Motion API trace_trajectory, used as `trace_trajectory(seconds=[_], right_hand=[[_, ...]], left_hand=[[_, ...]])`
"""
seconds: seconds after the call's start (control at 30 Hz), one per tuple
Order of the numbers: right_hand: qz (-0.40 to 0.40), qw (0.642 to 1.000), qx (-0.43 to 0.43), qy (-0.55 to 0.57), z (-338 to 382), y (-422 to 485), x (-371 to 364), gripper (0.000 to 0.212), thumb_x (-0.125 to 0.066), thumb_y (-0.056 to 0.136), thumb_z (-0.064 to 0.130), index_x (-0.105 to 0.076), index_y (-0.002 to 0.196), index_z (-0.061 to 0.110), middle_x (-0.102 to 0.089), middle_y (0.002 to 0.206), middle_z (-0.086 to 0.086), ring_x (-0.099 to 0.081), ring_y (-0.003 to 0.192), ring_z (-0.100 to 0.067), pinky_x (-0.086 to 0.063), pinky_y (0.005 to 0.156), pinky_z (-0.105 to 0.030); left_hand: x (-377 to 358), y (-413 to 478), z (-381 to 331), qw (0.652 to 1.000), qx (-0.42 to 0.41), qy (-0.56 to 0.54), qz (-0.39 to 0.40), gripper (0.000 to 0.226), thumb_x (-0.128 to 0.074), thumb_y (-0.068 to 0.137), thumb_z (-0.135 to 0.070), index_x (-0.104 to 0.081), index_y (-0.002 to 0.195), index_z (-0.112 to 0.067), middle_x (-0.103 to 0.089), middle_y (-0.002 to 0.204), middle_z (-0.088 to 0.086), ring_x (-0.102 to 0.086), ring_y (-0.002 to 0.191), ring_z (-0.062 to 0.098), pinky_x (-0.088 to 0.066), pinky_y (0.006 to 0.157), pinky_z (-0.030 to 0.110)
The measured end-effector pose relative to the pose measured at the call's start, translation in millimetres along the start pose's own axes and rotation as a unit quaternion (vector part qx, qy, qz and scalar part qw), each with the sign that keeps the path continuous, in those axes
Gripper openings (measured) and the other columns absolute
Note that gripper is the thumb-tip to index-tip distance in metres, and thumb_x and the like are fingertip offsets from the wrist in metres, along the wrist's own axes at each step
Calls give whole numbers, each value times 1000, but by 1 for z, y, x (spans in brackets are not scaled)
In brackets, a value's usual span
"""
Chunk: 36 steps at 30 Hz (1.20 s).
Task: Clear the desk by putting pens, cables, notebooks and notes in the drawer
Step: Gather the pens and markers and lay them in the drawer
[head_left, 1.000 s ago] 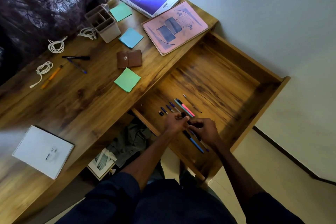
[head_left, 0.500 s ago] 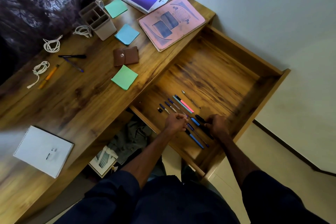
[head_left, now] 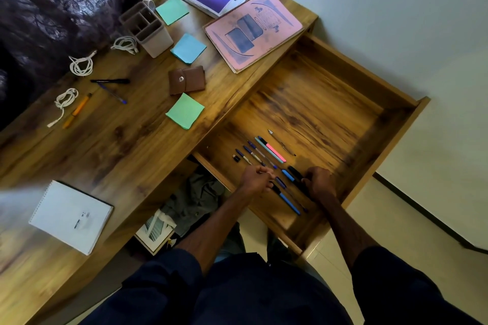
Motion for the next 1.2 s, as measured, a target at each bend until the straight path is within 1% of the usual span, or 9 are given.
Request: trace_trajectory(seconds=[0.2, 0.37, 0.43, 0.5, 0.7, 0.83, 0.97, 1.1, 1.2], right_hand=[[-2, 1000, 0, -11, 0, -2, -1, 5, -67, 93, 18, -70, 96, 19, -68, 89, 1, -65, 89, -17, -47, 74, -30], [-34, 999, 20, 9, 13, -9, 6, 10, -62, 96, 22, -68, 89, 25, -67, 84, 3, -65, 85, -17, -49, 73, -31], [-65, 997, 46, 15, 27, -15, 13, 16, -59, 97, 20, -66, 85, 28, -66, 82, 4, -64, 81, -16, -51, 72, -32], [-92, 993, 73, 24, 45, -23, 19, 13, -60, 97, 19, -71, 93, 21, -68, 87, 3, -63, 83, -16, -54, 75, -34], [-166, 963, 203, 66, 122, -42, 26, 17, -64, 95, 18, -76, 104, 11, -73, 99, -6, -65, 90, -19, -42, 75, -25], [-187, 937, 279, 95, 191, -49, 24, 12, -65, 93, 17, -76, 93, 13, -73, 89, -2, -64, 84, -17, -49, 74, -31], [-191, 921, 323, 109, 268, -49, 9, 12, -65, 93, 16, -76, 96, 12, -73, 92, 0, -63, 84, -13, -49, 76, -27], [-189, 918, 337, 93, 344, -41, -19, 10, -67, 89, 17, -76, 91, 13, -74, 89, -4, -66, 80, -21, -46, 75, -29], [-167, 915, 348, 117, 401, -39, -47, 9, -70, 86, 14, -76, 90, 10, -74, 89, -7, -69, 81, -24, -54, 76, -34]], left_hand=[[6, -4, 3, 1000, 14, -10, 12, 18, -69, 91, -10, -67, 109, -12, -72, 105, 10, -68, 75, 13, -54, 59, 23], [15, -8, 4, 1000, 8, -10, 9, 16, -68, 91, -9, -67, 107, -13, -73, 103, 9, -68, 74, 13, -58, 59, 22], [17, -10, 2, 1000, 5, -11, 8, 15, -67, 93, -8, -67, 107, -12, -72, 102, 8, -67, 72, 12, -57, 58, 20], [22, -13, -1, 1000, -1, -8, 4, 13, -66, 93, -9, -66, 105, -14, -71, 100, 6, -66, 73, 11, -56, 59, 20], [52, -25, -16, 998, -61, -13, -21, 14, -64, 95, -12, -68, 109, -12, -73, 101, 5, -71, 82, 16, -61, 71, 29], [96, -35, -36, 990, -131, -16, -49, 14, -66, 95, -15, -70, 108, -10, -75, 99, 7, -74, 84, 20, -63, 75, 39], [163, -43, -52, 980, -165, -41, -102, 10, -64, 95, -12, -72, 101, -14, -76, 96, 5, -74, 78, 15, -63, 70, 33], [243, -43, -56, 970, -176, -63, -157, 12, -64, 92, -9, -73, 94, -16, -77, 94, 7, -71, 73, 14, -58, 65, 27], [311, -34, -51, 962, -168, -66, -204, 14, -60, 94, -7, -72, 95, -15, -77, 93, 7, -68, 64, 13, -55, 58, 24]])
Point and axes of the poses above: each hand's wrist, its own y-axis towards the middle knuckle, its own x-axis out of the back of the hand, z = x × y, the point moved 6 cm from there along y, towards the middle knuckle
